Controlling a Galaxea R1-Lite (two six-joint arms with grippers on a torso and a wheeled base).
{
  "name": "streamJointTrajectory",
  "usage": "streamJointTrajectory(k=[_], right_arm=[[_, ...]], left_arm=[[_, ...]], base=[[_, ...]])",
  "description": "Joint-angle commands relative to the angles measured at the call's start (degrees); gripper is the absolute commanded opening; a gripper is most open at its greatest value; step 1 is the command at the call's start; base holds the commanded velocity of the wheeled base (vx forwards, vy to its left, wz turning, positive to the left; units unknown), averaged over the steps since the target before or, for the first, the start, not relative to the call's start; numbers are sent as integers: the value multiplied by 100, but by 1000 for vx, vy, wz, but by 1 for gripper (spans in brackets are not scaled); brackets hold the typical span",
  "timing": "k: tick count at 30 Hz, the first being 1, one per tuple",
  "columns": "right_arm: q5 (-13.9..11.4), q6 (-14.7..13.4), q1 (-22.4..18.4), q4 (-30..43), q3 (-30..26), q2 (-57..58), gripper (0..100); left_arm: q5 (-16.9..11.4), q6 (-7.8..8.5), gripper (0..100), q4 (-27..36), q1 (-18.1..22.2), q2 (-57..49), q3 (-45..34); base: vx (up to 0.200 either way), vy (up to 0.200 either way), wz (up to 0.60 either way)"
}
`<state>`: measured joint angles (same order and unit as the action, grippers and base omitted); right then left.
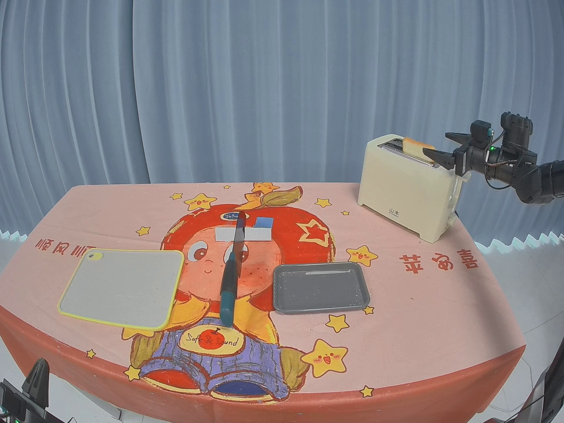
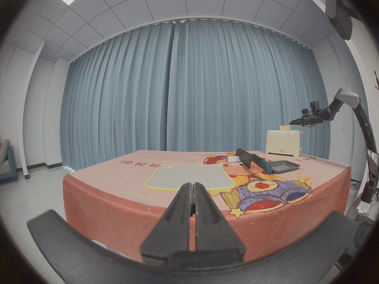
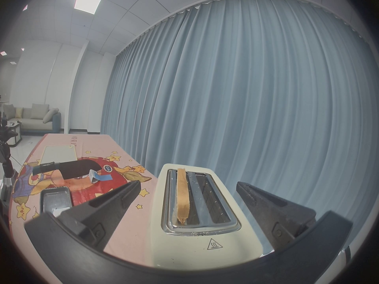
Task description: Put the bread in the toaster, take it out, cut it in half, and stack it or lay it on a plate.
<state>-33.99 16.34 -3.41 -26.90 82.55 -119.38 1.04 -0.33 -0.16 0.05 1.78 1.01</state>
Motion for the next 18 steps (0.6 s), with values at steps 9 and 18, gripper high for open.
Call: streamJointTrajectory(k=[9,18], right_arm=[[182,-684,69,-96,-644,961,100],[727,-1730,130,-1115,-1514,1497,100]], left_arm=[[2,-2,0,-2,4,7,-101],[2,-2,0,-2,4,7,-101]], base=[[0,0,0],[0,0,0]])
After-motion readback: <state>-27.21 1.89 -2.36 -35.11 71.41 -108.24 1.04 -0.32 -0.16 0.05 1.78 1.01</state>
